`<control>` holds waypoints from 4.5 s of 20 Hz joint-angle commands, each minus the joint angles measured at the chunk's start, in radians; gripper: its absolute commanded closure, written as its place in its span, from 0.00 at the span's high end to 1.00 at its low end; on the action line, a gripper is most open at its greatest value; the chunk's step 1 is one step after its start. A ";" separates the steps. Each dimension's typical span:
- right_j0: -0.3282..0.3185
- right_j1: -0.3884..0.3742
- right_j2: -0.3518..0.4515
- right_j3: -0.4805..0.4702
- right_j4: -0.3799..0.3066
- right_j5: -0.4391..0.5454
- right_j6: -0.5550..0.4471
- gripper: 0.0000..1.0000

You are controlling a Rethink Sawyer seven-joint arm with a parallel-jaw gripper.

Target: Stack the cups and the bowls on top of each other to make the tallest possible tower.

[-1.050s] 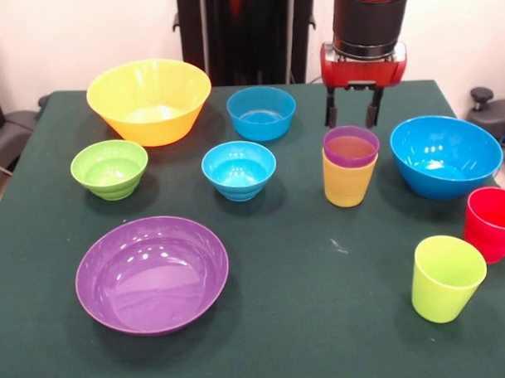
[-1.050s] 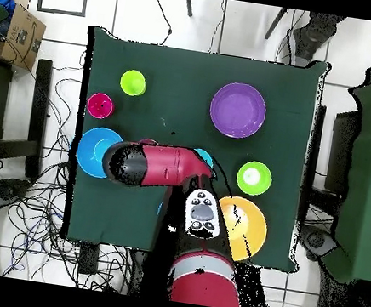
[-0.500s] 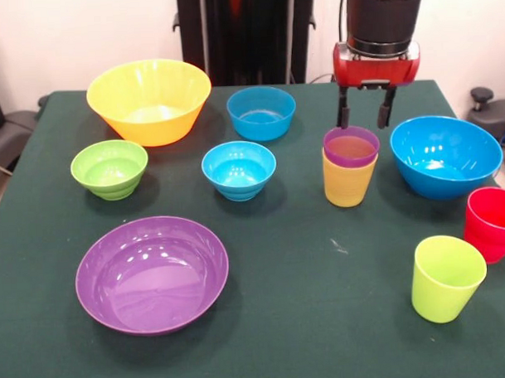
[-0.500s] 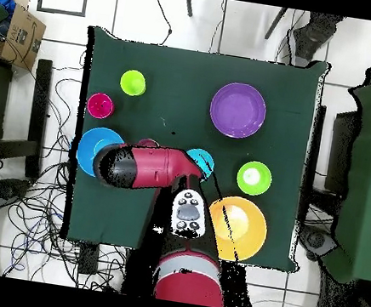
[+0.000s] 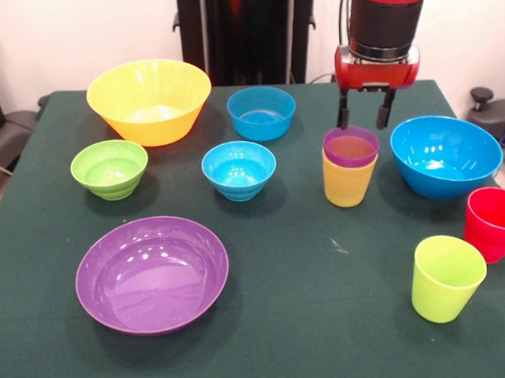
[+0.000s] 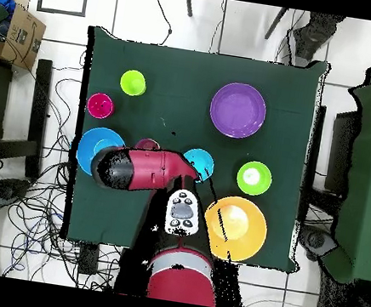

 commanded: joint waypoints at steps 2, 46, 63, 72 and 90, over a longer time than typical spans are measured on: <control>0.020 0.076 -0.002 -0.002 0.029 -0.086 0.178 1.00; 0.054 0.138 0.048 0.021 0.106 -0.218 0.209 1.00; 0.113 0.200 -0.075 -0.042 0.116 -0.372 0.276 1.00; 0.297 0.300 -0.316 -0.083 0.260 -0.519 0.341 1.00; 0.571 0.487 -0.515 -0.009 0.725 -0.858 0.480 1.00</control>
